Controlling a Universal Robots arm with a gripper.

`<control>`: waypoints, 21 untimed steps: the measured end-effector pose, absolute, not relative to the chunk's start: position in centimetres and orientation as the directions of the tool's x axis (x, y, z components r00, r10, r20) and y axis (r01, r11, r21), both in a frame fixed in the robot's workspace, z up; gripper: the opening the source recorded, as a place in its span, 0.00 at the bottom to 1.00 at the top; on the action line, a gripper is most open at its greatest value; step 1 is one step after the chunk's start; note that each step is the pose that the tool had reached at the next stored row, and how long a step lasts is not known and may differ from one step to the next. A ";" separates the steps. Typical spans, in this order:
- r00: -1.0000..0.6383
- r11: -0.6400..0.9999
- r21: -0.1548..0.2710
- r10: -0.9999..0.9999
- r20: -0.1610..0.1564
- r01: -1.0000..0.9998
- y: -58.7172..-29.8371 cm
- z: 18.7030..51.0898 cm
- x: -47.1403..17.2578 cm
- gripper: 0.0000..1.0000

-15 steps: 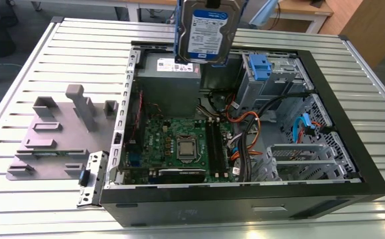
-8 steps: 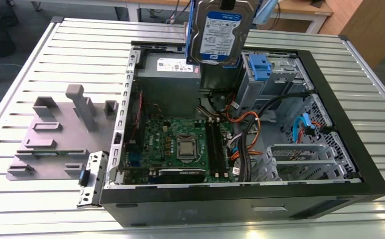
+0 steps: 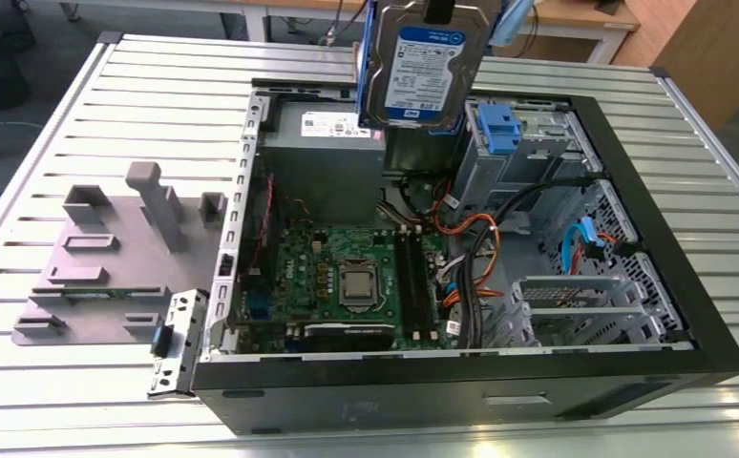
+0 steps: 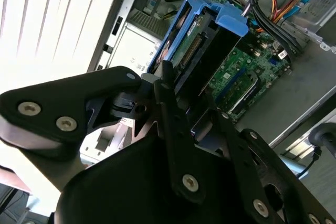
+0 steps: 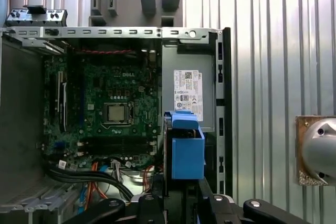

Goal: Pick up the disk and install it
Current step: 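Pick up the disk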

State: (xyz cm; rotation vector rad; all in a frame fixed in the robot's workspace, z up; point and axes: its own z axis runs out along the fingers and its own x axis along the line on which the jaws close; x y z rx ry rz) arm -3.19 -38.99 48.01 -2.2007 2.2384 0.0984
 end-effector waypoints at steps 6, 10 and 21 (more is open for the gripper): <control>-0.018 0.016 0.044 -0.999 -0.045 -0.999 -40.0 48.0 -3.1 0.35; -0.018 0.016 0.044 -0.999 -0.045 -0.999 -40.7 48.0 -3.1 0.35; -0.018 0.016 0.044 -0.999 -0.044 -0.999 -42.1 47.9 -3.1 0.35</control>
